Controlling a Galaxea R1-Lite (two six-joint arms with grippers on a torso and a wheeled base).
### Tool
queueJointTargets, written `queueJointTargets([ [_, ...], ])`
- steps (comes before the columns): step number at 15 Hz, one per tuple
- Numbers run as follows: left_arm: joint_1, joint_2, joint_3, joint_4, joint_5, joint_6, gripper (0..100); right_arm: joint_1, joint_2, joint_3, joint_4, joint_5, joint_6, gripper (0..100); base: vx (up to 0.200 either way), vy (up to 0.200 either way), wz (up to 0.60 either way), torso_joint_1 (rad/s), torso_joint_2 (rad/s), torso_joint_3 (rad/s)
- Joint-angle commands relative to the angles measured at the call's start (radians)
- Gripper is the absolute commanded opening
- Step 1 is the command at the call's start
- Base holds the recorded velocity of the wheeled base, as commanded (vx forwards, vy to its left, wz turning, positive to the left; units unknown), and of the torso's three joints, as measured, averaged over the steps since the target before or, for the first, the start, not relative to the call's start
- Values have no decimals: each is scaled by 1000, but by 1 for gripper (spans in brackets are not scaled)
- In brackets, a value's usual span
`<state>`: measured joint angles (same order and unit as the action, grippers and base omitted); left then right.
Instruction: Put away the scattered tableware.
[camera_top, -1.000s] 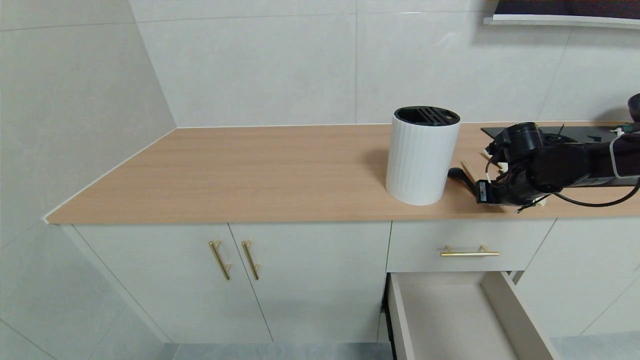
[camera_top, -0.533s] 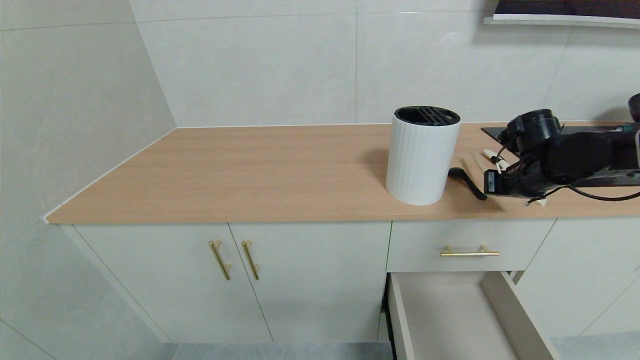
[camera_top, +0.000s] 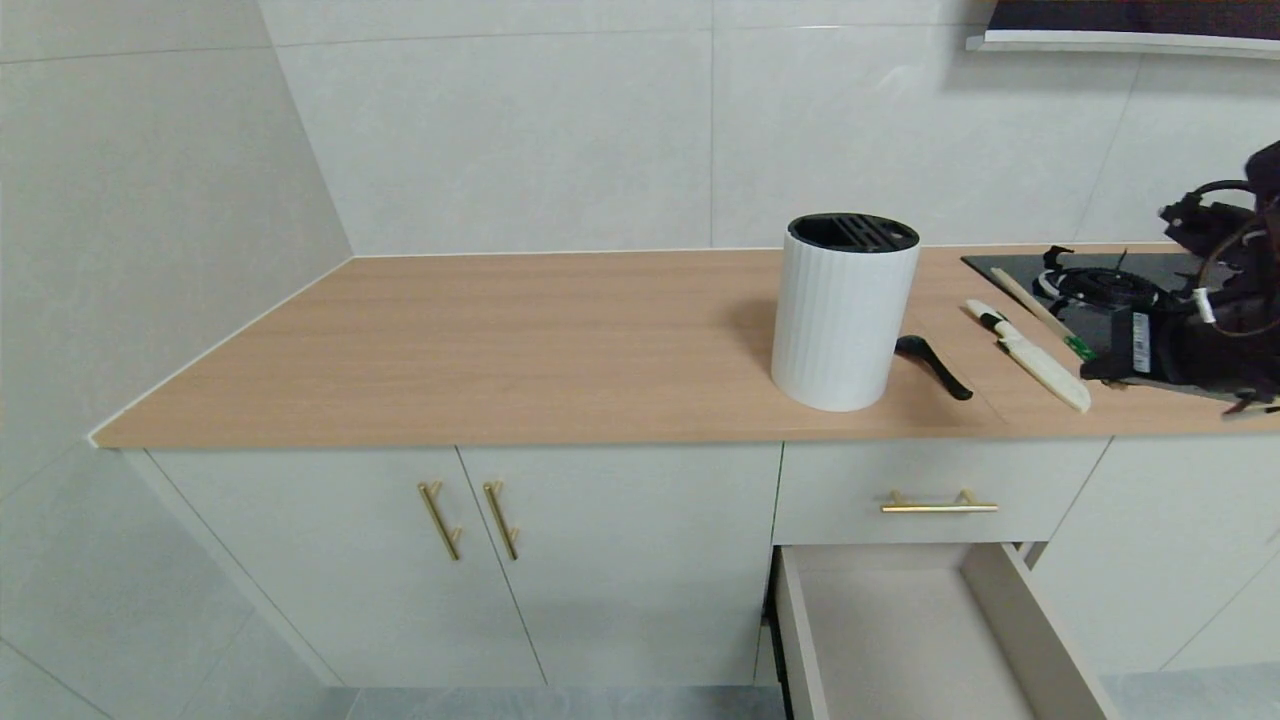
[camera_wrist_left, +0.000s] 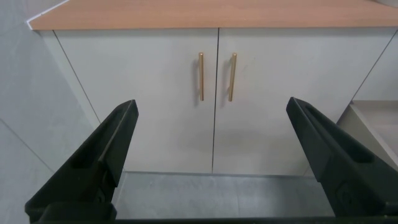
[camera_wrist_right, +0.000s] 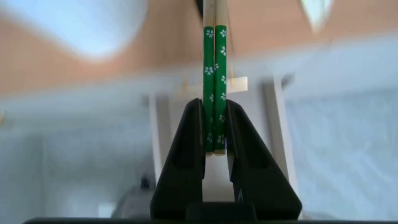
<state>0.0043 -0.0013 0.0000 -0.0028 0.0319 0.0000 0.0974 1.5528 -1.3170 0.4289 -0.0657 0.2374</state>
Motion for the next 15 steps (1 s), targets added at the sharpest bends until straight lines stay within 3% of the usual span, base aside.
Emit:
queueJointTargets([
  [1,0,1,0,0,0,0,100,1,-218,28,163,93,-4,0,0,0,0,0,0,0],
  [3,0,1,0,0,0,0,100,2,-281,22,298,169,-43,0,0,0,0,0,0,0],
  [6,0,1,0,0,0,0,100,18,-326,25,548,185,-237,0,0,0,0,0,0,0],
  [11,0,1,0,0,0,0,100,108,-215,61,626,210,-262,0,0,0,0,0,0,0],
  [15,0,1,0,0,0,0,100,110,-40,74,626,215,-259,0,0,0,0,0,0,0],
])
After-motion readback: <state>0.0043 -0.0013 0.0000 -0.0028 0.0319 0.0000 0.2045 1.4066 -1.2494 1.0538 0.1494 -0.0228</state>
